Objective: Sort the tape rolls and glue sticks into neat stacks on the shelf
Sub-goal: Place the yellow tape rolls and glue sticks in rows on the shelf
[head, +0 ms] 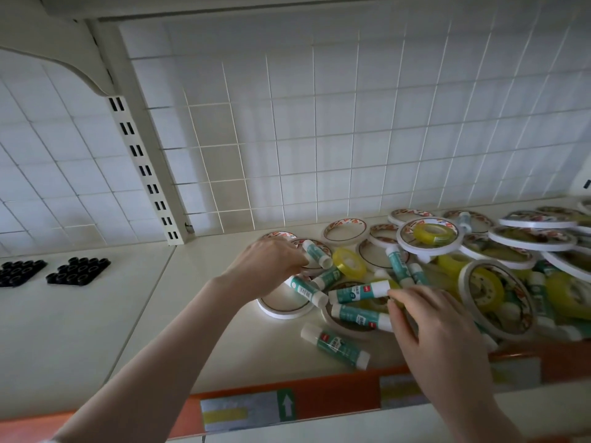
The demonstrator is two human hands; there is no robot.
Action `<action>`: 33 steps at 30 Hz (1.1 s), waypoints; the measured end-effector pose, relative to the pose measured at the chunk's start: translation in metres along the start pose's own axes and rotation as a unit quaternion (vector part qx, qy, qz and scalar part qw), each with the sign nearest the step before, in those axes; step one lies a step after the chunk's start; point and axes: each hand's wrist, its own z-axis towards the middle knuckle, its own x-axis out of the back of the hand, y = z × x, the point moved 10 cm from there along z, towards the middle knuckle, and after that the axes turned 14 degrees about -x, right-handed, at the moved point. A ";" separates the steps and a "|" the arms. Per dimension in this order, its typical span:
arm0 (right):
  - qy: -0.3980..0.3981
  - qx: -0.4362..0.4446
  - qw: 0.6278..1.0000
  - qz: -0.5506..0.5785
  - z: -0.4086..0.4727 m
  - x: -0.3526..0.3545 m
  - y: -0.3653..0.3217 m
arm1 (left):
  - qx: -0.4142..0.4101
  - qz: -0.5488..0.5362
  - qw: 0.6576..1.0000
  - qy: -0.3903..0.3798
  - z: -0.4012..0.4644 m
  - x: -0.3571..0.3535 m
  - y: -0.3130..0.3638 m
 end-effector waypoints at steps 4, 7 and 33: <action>0.001 0.002 1.000 0.004 0.002 0.001 -0.001 | -0.036 -0.002 0.999 -0.012 0.004 0.006 0.008; 0.006 0.009 1.000 -0.005 0.005 0.002 -0.002 | -0.062 -0.005 0.998 0.012 0.004 0.012 0.015; -0.038 0.084 0.996 0.014 0.030 -0.039 -0.056 | -0.039 0.032 0.987 0.155 -0.060 0.054 -0.001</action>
